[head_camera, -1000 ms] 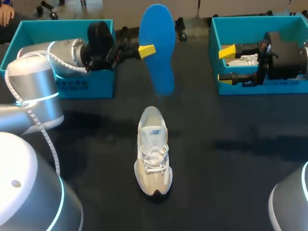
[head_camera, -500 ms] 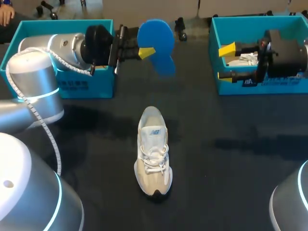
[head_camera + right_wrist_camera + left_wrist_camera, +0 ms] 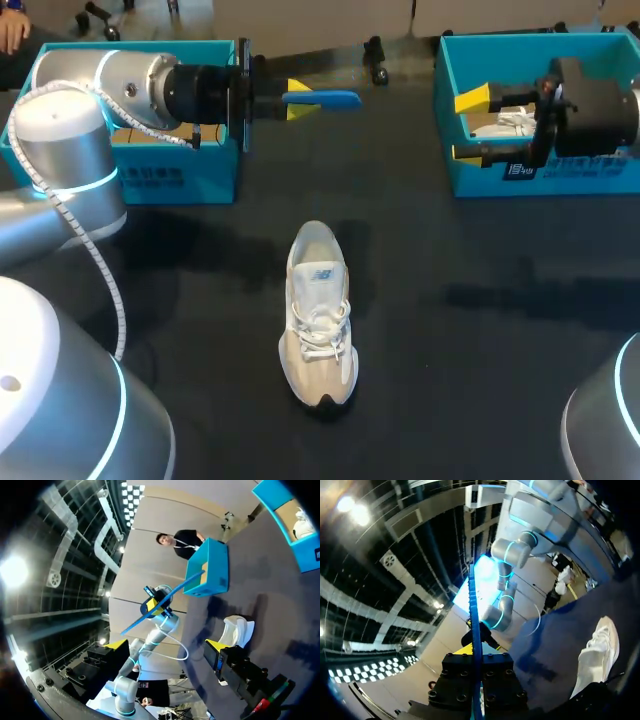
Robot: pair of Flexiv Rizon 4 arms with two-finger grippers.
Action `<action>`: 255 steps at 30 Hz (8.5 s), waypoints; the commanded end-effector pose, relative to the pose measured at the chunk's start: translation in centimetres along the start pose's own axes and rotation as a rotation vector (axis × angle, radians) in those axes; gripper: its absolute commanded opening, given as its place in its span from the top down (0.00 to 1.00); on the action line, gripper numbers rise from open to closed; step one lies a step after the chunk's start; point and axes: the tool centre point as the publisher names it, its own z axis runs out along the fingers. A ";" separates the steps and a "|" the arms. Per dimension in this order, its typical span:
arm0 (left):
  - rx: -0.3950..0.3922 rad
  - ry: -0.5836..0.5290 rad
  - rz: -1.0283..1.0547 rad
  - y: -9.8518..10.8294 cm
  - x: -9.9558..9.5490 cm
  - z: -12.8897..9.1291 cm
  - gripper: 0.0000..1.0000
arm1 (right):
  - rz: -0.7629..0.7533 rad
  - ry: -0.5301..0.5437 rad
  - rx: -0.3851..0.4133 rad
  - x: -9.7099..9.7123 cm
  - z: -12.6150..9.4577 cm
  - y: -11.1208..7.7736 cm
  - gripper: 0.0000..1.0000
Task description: Take the shoe out of the shoebox, open the shoe tongue, remove and reinsert the insole, then place the shoe into the shoebox
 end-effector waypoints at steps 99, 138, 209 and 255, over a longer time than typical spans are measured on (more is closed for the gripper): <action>-0.159 0.059 1.092 2.5 -0.8 5.8 1.00 | -0.173 -0.071 0.064 1.5 8.7 2.2 0.66; -0.263 0.145 0.839 2.2 -0.3 1.5 0.00 | -0.250 -0.109 0.027 0.8 7.0 2.9 1.00; -0.481 -0.028 -0.891 2.4 6.0 -5.6 0.00 | -1.012 0.050 -0.048 -3.8 12.4 5.5 1.00; -0.858 0.068 -1.092 3.0 12.8 -10.9 0.00 | -0.962 0.071 -0.053 -8.3 15.5 3.8 1.00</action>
